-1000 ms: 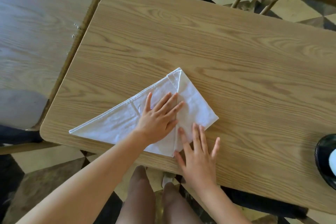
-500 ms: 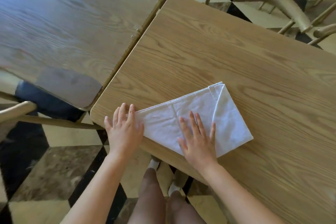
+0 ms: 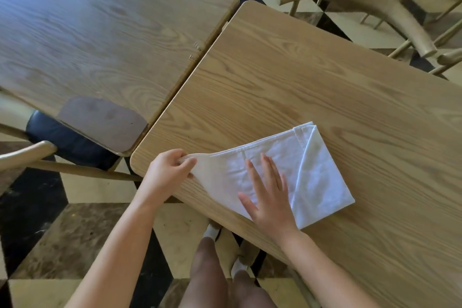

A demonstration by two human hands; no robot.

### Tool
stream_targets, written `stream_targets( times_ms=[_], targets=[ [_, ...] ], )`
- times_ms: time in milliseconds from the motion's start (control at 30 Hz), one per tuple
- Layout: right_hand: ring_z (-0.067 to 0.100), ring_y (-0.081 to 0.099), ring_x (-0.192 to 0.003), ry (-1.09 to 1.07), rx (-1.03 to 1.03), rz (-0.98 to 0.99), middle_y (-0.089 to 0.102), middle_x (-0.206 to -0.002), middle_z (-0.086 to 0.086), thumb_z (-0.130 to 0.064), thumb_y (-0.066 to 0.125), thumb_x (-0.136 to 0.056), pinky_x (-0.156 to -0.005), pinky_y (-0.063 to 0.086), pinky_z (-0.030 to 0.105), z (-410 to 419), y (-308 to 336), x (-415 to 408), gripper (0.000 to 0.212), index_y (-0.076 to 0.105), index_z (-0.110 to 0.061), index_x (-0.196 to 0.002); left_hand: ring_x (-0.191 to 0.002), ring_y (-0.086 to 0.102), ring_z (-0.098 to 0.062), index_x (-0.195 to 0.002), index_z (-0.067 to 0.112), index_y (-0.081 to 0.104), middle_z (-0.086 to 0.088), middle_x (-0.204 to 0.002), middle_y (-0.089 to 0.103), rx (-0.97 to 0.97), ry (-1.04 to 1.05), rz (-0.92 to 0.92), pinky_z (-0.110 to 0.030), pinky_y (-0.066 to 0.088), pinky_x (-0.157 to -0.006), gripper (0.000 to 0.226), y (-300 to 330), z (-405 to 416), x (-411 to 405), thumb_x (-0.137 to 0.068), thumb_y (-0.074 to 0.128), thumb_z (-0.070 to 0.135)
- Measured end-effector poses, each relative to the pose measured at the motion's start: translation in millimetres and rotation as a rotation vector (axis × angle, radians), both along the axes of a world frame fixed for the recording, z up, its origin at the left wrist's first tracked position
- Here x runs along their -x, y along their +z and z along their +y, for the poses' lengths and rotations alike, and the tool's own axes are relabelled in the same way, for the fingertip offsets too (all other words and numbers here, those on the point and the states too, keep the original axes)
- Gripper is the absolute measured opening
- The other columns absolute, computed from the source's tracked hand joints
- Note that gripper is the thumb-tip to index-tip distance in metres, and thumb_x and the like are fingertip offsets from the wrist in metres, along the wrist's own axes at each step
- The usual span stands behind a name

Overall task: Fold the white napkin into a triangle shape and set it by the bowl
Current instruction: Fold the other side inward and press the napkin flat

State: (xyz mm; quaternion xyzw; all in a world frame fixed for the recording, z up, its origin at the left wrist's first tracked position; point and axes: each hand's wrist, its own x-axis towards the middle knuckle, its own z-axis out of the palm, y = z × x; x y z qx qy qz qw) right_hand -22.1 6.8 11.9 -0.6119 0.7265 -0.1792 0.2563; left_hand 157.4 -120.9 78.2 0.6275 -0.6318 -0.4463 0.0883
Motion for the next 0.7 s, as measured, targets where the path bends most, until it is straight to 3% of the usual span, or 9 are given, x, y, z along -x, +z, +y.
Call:
stream_targets(
  times_ms=[100, 233, 333, 400, 500, 567, 633, 700],
  targets=[
    [0.007, 0.037, -0.121, -0.094, 0.265, -0.213, 0.042, -0.132, -0.003, -0.051, 0.048, -0.087, -0.103, 0.026, 0.014, -16.6, 30.8, -10.0, 0.057, 0.039, -0.025, -0.136, -0.072, 0.066, -0.007, -0.077, 0.022, 0.07, 0.004, -0.071, 0.073, -0.084, -0.035, 0.207, -0.032, 0.048, -0.071, 0.019, 20.4, 9.3, 31.3, -0.088, 0.056, 0.028],
    [-0.002, 0.05, -0.1, -0.276, 0.403, -0.319, 0.052, -0.105, -0.018, -0.041, 0.057, -0.084, -0.089, 0.04, 0.015, -25.9, 51.0, -3.3, 0.034, 0.056, -0.022, -0.111, -0.089, 0.068, -0.005, -0.081, 0.025, 0.075, 0.007, -0.086, 0.075, -0.294, -0.037, 0.511, -0.032, 0.047, -0.086, 0.037, 28.5, 19.9, 68.1, -0.096, 0.043, 0.035],
    [-0.002, 0.055, -0.085, -0.429, 0.438, -0.344, 0.058, -0.085, -0.019, -0.028, 0.057, -0.087, -0.077, 0.043, 0.012, -22.4, 50.4, 15.2, 0.013, 0.062, -0.02, -0.094, -0.098, 0.065, -0.005, -0.08, 0.033, 0.076, 0.009, -0.094, 0.075, -0.412, -0.097, 0.595, -0.032, 0.042, -0.091, 0.053, 21.8, 23.0, 81.7, -0.097, 0.027, 0.046],
    [0.0, 0.056, -0.074, -0.535, 0.429, -0.402, 0.058, -0.071, -0.018, -0.022, 0.058, -0.089, -0.071, 0.041, 0.009, -19.9, 45.9, 31.4, 0.009, 0.06, -0.023, -0.081, -0.097, 0.067, -0.011, -0.086, 0.027, 0.075, 0.005, -0.098, 0.074, -0.38, -0.126, 0.634, -0.032, 0.044, -0.088, 0.05, 12.5, 25.1, 86.0, -0.091, 0.031, 0.05],
    [0.006, 0.04, -0.054, -0.649, 0.271, -0.428, 0.041, -0.053, -0.011, -0.02, 0.057, -0.091, -0.054, 0.035, 0.019, -24.1, 34.4, 67.3, 0.031, 0.046, -0.018, -0.062, -0.09, 0.067, -0.014, -0.087, 0.021, 0.071, 0.006, -0.093, 0.073, -0.075, -0.085, 0.556, -0.029, 0.045, -0.081, 0.044, -1.7, 27.7, 91.9, -0.086, 0.037, 0.049],
    [0.009, 0.027, -0.05, -0.633, 0.113, -0.401, 0.029, -0.05, -0.01, -0.015, 0.054, -0.09, -0.052, 0.026, 0.029, -34.2, 27.1, 93.2, 0.039, 0.036, -0.015, -0.056, -0.102, 0.062, -0.013, -0.099, 0.019, 0.068, 0.008, -0.104, 0.07, 0.273, -0.242, 0.28, -0.023, 0.042, -0.086, 0.045, -11.1, 27.4, 95.6, -0.088, 0.031, 0.044],
    [0.014, 0.03, -0.053, -0.61, 0.021, -0.351, 0.031, -0.051, -0.009, -0.01, 0.054, -0.087, -0.055, 0.027, 0.032, -47.5, 22.2, 113.0, 0.036, 0.037, -0.018, -0.056, -0.124, 0.051, -0.019, -0.12, 0.012, 0.06, -0.002, -0.128, 0.06, 0.488, -0.483, 0.108, -0.029, 0.037, -0.1, 0.048, -26.9, 27.1, 100.8, -0.091, 0.03, 0.035],
    [0.019, 0.048, -0.061, -0.619, -0.023, -0.244, 0.047, -0.057, -0.011, -0.014, 0.057, -0.085, -0.07, 0.039, 0.036, -59.7, 17.4, 126.3, 0.019, 0.052, -0.02, -0.067, -0.135, 0.036, -0.023, -0.132, 0.009, 0.051, -0.007, -0.143, 0.045, 0.614, -0.676, 0.026, -0.047, 0.028, -0.108, 0.048, -45.0, 31.3, 106.7, -0.093, 0.032, 0.028]
  ],
)
